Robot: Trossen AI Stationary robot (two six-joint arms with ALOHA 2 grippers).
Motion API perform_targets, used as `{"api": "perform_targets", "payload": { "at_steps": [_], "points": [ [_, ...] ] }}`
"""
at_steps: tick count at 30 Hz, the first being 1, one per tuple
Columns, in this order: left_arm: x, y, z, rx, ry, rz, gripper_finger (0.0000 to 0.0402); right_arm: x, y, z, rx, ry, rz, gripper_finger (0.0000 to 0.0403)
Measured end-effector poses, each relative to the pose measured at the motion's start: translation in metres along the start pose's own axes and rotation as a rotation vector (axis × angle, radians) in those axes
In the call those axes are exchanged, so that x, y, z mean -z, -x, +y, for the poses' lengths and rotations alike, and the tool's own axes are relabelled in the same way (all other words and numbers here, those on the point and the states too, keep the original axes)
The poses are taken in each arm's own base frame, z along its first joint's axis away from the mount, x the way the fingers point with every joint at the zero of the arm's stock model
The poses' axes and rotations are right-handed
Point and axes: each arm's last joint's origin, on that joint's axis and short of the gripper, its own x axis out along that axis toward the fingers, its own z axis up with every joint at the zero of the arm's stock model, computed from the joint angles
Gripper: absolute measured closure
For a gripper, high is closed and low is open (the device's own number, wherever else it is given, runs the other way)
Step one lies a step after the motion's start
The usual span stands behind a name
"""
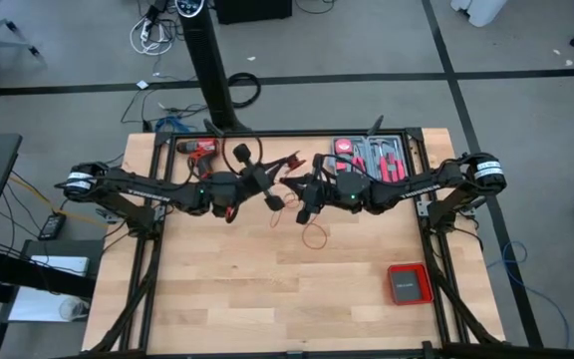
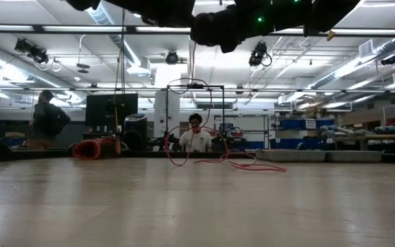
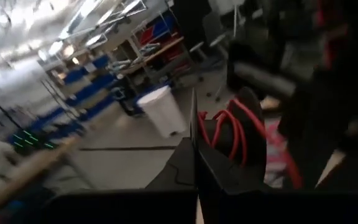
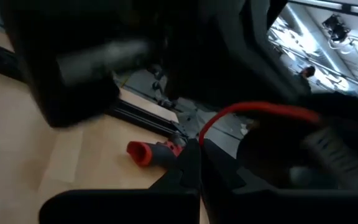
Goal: Coil cords
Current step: Coil the red wire on the black spool
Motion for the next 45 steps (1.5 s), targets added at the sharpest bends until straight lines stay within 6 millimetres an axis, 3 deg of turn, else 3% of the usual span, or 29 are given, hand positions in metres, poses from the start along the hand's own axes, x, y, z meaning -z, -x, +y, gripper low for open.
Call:
{"api": "perform_targets", "payload": {
  "at_steps": [15, 25, 30, 38, 45],
  "points": [
    [-0.013, -0.001, 0.002, 0.082, 0.341, -0.077, 0.0401, 0.0, 0.003, 0.002, 0.11, 0.02, 0.086, 0.0403],
    [-0.017, 0.007, 0.011, 0.09, 0.323, -0.053, 0.0401, 0.012, 0.004, 0.003, 0.186, 0.08, 0.26, 0.0402],
    [-0.015, 0.013, 0.016, 0.105, 0.274, 0.007, 0.0401, 0.021, 0.007, 0.007, 0.171, 0.146, 0.375, 0.0376],
    [-0.016, 0.018, 0.021, 0.111, 0.257, 0.026, 0.0401, 0.038, 0.005, 0.006, -0.001, -0.04, 0.4, 0.0326],
    [-0.019, 0.018, 0.021, 0.132, 0.271, -0.007, 0.0401, 0.066, 0.006, -0.003, -0.046, -0.168, 0.408, 0.0322]
  ]
}}
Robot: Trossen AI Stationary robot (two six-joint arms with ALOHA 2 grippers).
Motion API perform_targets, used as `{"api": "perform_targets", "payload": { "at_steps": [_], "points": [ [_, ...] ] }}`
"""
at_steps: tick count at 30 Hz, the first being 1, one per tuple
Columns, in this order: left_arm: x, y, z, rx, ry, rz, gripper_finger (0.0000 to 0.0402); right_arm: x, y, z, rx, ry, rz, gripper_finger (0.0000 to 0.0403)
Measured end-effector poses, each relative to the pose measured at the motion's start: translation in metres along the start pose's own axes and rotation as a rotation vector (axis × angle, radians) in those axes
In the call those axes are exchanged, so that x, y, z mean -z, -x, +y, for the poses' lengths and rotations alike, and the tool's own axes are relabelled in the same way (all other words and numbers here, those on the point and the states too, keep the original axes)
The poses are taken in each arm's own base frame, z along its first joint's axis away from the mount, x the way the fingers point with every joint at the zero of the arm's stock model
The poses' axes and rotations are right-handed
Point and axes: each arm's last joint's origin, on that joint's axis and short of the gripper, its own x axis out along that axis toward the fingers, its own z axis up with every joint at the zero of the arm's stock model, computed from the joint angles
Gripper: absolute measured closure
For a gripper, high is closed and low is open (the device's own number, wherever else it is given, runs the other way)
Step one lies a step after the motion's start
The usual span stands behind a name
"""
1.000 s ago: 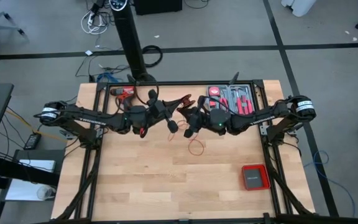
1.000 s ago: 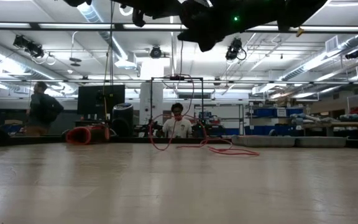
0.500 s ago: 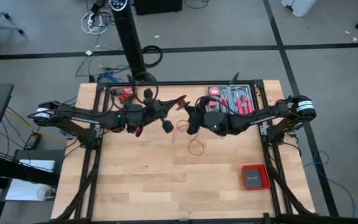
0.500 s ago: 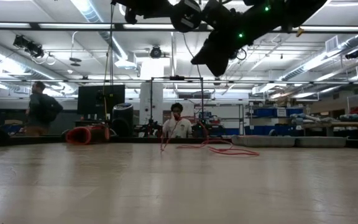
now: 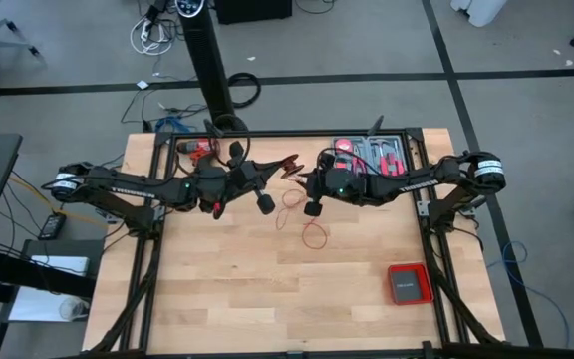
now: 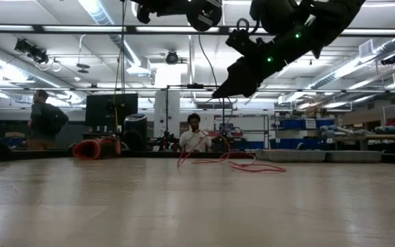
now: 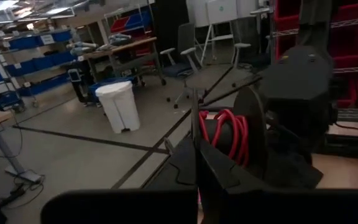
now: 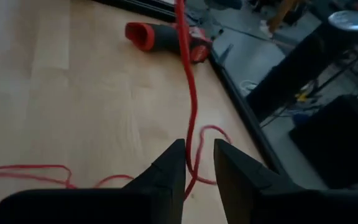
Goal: Coil cords
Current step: Coil the red wire on the black spool
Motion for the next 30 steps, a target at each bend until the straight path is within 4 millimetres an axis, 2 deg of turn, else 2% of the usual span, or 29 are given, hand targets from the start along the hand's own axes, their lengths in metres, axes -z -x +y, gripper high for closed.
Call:
{"api": "perform_targets", "payload": {
  "at_steps": [10, 23, 30],
  "points": [
    [-0.007, 0.0, 0.0, 0.023, -0.035, -0.069, 0.0401, 0.011, 0.0, 0.002, -0.061, -0.035, 0.014, 0.0323],
    [-0.005, 0.0, 0.001, 0.016, -0.058, -0.051, 0.0401, 0.022, 0.001, 0.005, -0.075, -0.016, 0.06, 0.0323],
    [-0.003, 0.0, 0.001, 0.002, -0.079, -0.03, 0.0401, 0.018, 0.015, -0.002, -0.091, -0.005, 0.084, 0.0323]
  ]
}}
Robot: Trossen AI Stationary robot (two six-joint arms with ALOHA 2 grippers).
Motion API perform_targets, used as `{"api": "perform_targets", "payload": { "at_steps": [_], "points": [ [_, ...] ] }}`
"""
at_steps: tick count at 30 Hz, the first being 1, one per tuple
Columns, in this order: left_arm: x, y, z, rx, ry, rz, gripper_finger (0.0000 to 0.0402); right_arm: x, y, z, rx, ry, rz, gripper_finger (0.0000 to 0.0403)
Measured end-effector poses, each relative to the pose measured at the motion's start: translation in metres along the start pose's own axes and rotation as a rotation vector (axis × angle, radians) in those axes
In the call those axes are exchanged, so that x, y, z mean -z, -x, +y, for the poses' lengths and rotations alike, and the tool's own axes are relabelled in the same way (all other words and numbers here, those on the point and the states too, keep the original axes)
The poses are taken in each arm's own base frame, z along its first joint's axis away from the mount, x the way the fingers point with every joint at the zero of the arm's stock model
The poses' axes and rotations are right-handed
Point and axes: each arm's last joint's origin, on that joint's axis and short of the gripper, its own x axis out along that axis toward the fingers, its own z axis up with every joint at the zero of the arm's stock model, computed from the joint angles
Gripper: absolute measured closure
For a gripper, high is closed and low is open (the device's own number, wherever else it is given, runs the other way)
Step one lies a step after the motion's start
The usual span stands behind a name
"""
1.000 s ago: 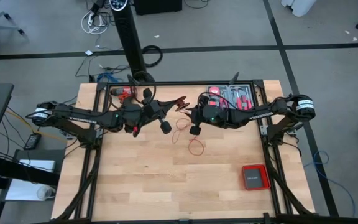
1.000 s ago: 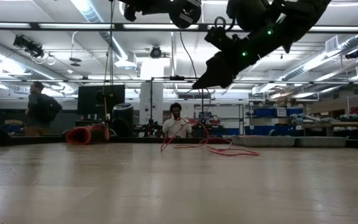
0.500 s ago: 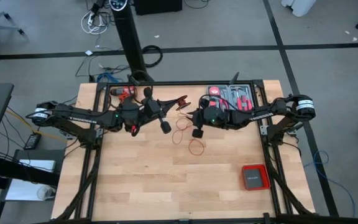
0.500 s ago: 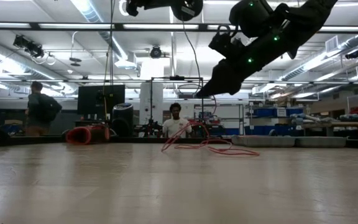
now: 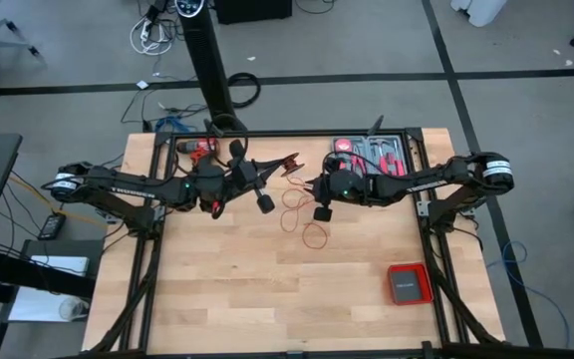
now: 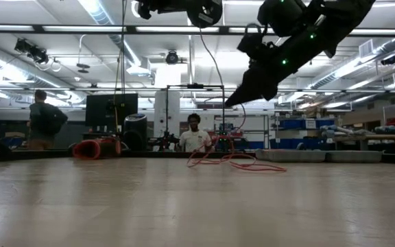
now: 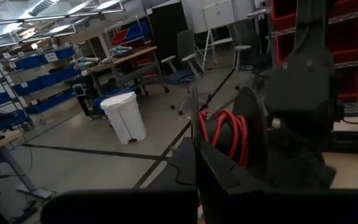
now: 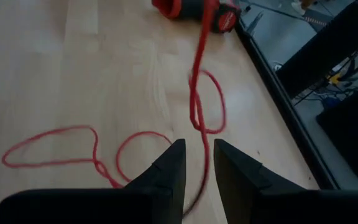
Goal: Coil cords
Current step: Coil the red wire on the black spool
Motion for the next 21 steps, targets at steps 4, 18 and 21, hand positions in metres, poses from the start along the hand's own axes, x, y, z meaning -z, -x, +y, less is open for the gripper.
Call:
{"api": "perform_targets", "payload": {
  "at_steps": [4, 18, 21],
  "points": [
    [-0.0001, 0.0, 0.0, 0.0, 0.001, -0.001, 0.0401, -0.0031, 0.01, -0.0038, -0.02, 0.001, -0.001, 0.0323],
    [-0.0023, 0.0, 0.0006, -0.005, 0.015, -0.021, 0.0401, 0.0014, 0.0097, -0.0026, -0.032, -0.006, 0.043, 0.0327],
    [-0.0024, 0.0, 0.0006, -0.005, 0.015, -0.022, 0.0401, 0.0021, 0.0098, -0.0026, -0.03, -0.01, 0.051, 0.0329]
  ]
}}
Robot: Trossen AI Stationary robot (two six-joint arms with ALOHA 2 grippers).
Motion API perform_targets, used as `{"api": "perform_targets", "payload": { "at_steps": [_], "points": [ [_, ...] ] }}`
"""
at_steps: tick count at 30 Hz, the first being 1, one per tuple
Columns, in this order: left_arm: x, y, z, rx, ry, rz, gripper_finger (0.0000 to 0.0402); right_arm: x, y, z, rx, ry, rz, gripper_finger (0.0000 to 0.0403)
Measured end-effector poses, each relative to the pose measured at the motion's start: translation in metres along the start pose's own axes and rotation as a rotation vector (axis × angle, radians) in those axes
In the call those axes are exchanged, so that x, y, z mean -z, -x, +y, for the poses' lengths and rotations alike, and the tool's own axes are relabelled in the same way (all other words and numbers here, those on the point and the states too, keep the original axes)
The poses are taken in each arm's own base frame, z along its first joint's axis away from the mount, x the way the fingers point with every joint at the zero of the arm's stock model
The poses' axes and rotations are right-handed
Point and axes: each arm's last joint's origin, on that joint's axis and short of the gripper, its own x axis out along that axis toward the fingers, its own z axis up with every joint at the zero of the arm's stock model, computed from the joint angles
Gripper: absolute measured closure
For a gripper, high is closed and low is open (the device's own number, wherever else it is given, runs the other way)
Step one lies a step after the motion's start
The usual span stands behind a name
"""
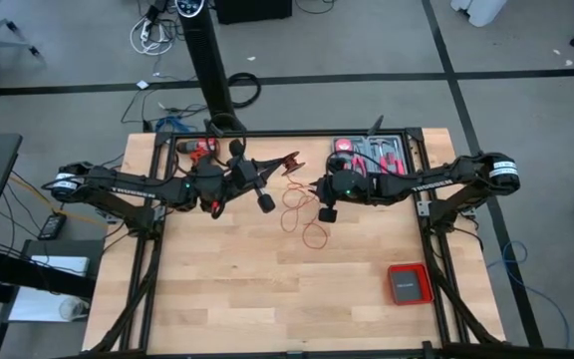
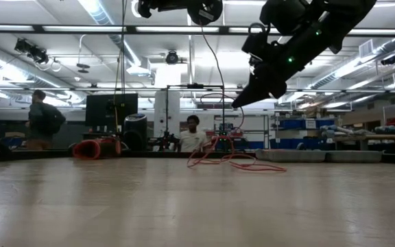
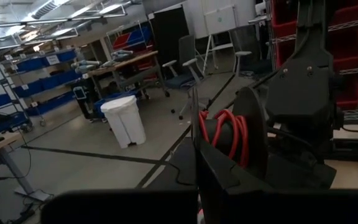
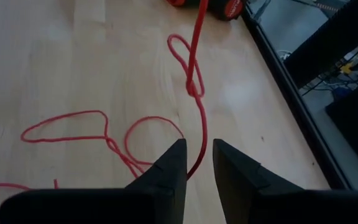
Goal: Coil cords
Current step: Coil the red wire on the black spool
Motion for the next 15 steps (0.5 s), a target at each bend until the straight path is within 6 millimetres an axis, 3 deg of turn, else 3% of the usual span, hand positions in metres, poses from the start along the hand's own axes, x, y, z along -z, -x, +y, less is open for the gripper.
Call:
{"api": "perform_targets", "payload": {
  "at_steps": [3, 6, 15],
  "points": [
    [0.0, 0.0, 0.0, -0.001, 0.002, -0.002, 0.0401, 0.001, 0.0, 0.0, -0.001, 0.002, 0.006, 0.0347],
    [-0.001, 0.0, 0.0, -0.001, 0.005, -0.005, 0.0401, 0.001, 0.0, 0.0, -0.001, 0.013, 0.008, 0.039],
    [-0.002, 0.003, 0.001, 0.041, 0.044, 0.002, 0.0401, 0.016, 0.002, -0.011, 0.111, 0.028, 0.173, 0.04]
  ]
}}
